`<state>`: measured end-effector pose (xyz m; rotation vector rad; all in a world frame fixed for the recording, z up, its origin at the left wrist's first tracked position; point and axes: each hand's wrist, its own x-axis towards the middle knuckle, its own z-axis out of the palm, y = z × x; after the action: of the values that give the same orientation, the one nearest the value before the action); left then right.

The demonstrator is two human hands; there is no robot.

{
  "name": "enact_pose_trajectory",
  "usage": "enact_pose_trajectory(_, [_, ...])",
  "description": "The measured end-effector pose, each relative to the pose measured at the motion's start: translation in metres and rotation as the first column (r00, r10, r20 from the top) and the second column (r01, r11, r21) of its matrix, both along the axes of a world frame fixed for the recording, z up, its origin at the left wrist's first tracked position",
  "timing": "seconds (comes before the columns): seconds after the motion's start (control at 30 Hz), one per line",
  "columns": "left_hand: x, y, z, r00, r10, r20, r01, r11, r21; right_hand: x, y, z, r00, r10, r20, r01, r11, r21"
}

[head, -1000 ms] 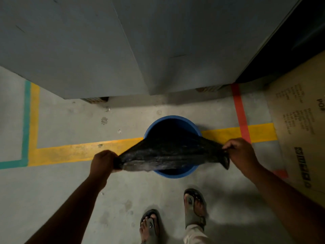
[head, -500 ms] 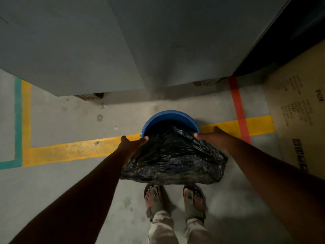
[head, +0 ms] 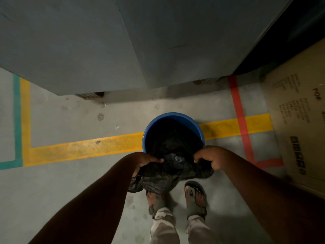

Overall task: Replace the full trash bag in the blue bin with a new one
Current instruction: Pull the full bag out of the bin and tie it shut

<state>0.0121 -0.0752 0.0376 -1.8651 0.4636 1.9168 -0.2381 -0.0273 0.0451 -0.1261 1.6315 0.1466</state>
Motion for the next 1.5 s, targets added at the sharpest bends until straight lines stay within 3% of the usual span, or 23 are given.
enact_pose_trajectory(0.1, [-0.006,0.007,0.002,0.999,-0.04,0.031,0.039,0.999,0.025,0.012,0.005,-0.001,0.999,-0.032,0.027,0.032,0.999,0.014])
enact_pose_trajectory(0.23, [-0.019,0.025,0.001,0.998,0.056,-0.004,-0.056,0.998,0.012,0.038,0.012,-0.001,0.999,-0.039,0.024,0.038,0.999,0.015])
enact_pose_trajectory(0.33, [-0.029,0.045,-0.003,0.976,0.215,-0.022,-0.216,0.974,-0.074,0.065,0.02,0.005,0.982,-0.177,0.059,0.175,0.984,0.04])
enact_pose_trajectory(0.43, [-0.043,0.059,0.008,0.894,0.443,-0.061,-0.446,0.893,-0.053,0.092,0.029,0.019,0.974,-0.224,0.031,0.226,0.971,-0.077])
enact_pose_trajectory(0.5, [-0.049,0.061,0.014,0.845,0.531,-0.066,-0.534,0.845,-0.041,0.104,0.038,0.025,0.989,-0.129,-0.079,0.108,0.968,-0.228])
enact_pose_trajectory(0.53, [-0.051,0.061,0.018,0.829,0.554,-0.081,-0.558,0.829,-0.04,0.107,0.042,0.032,0.981,0.026,-0.191,-0.084,0.951,-0.299])
enact_pose_trajectory(0.63, [-0.052,0.052,0.029,0.818,0.545,-0.184,-0.559,0.828,-0.036,0.11,0.056,0.046,0.811,0.344,-0.473,-0.559,0.693,-0.455])
enact_pose_trajectory(0.7, [-0.054,0.043,0.038,0.863,0.465,-0.196,-0.477,0.879,-0.019,0.111,0.066,0.053,0.741,0.442,-0.505,-0.671,0.47,-0.574])
enact_pose_trajectory(0.77, [-0.056,0.037,0.041,0.927,0.319,-0.196,-0.339,0.938,-0.077,0.106,0.074,0.056,0.75,0.487,-0.448,-0.644,0.382,-0.663])
enact_pose_trajectory(0.83, [-0.056,0.033,0.039,0.984,0.122,-0.132,-0.156,0.947,-0.283,0.097,0.078,0.059,0.901,0.295,-0.316,-0.431,0.54,-0.723])
enact_pose_trajectory(0.87, [-0.057,0.033,0.039,0.994,0.067,-0.086,-0.091,0.945,-0.314,0.092,0.076,0.059,0.974,0.037,-0.223,-0.19,0.669,-0.719])
enact_pose_trajectory(0.93, [-0.06,0.036,0.047,0.997,-0.056,-0.052,0.034,0.931,-0.363,0.082,0.066,0.049,0.891,-0.453,-0.028,0.383,0.784,-0.489])
enact_pose_trajectory(0.97, [-0.061,0.039,0.051,0.983,-0.184,-0.002,0.167,0.893,-0.418,0.077,0.06,0.044,0.842,-0.537,0.052,0.529,0.803,-0.275])
enact_pose_trajectory(1.03, [-0.066,0.054,0.056,0.906,-0.42,0.048,0.38,0.759,-0.529,0.077,0.043,0.039,0.806,-0.549,0.222,0.551,0.833,0.058])
enact_pose_trajectory(1.07, [-0.068,0.064,0.055,0.863,-0.502,0.053,0.437,0.69,-0.577,0.08,0.034,0.037,0.79,-0.555,0.26,0.541,0.831,0.128])
enact_pose_trajectory(1.17, [-0.068,0.093,0.051,0.819,-0.541,0.19,0.505,0.523,-0.687,0.093,0.003,0.021,0.773,-0.598,0.214,0.588,0.801,0.115])
enact_pose_trajectory(1.23, [-0.06,0.103,0.052,0.868,-0.447,0.217,0.404,0.38,-0.833,0.098,-0.014,0.017,0.857,-0.477,0.196,0.472,0.878,0.077])
enact_pose_trajectory(1.27, [-0.053,0.105,0.056,0.922,-0.337,0.19,0.312,0.359,-0.88,0.098,-0.018,0.014,0.919,-0.36,0.162,0.359,0.933,0.039])
enact_pose_trajectory(1.3, [-0.045,0.103,0.058,0.974,-0.15,0.171,0.216,0.376,-0.901,0.097,-0.019,0.011,0.958,-0.256,0.131,0.26,0.966,-0.014])
enact_pose_trajectory(1.37, [-0.034,0.086,0.054,0.967,0.241,0.085,-0.062,0.542,-0.838,0.098,-0.018,0.017,0.985,-0.165,0.054,0.169,0.982,-0.083])
enact_pose_trajectory(1.4, [-0.03,0.073,0.045,0.938,0.342,0.057,-0.21,0.69,-0.692,0.099,-0.014,0.023,0.986,-0.16,0.045,0.165,0.978,-0.131])
enact_pose_trajectory(1.43, [-0.028,0.058,0.036,0.925,0.379,0.006,-0.339,0.834,-0.436,0.099,-0.008,0.027,0.986,-0.158,0.053,0.165,0.969,-0.183])
enact_pose_trajectory(1.5, [-0.032,0.028,0.029,0.917,0.381,-0.118,-0.377,0.925,0.054,0.106,0.01,0.031,0.982,-0.156,0.109,0.179,0.95,-0.255])
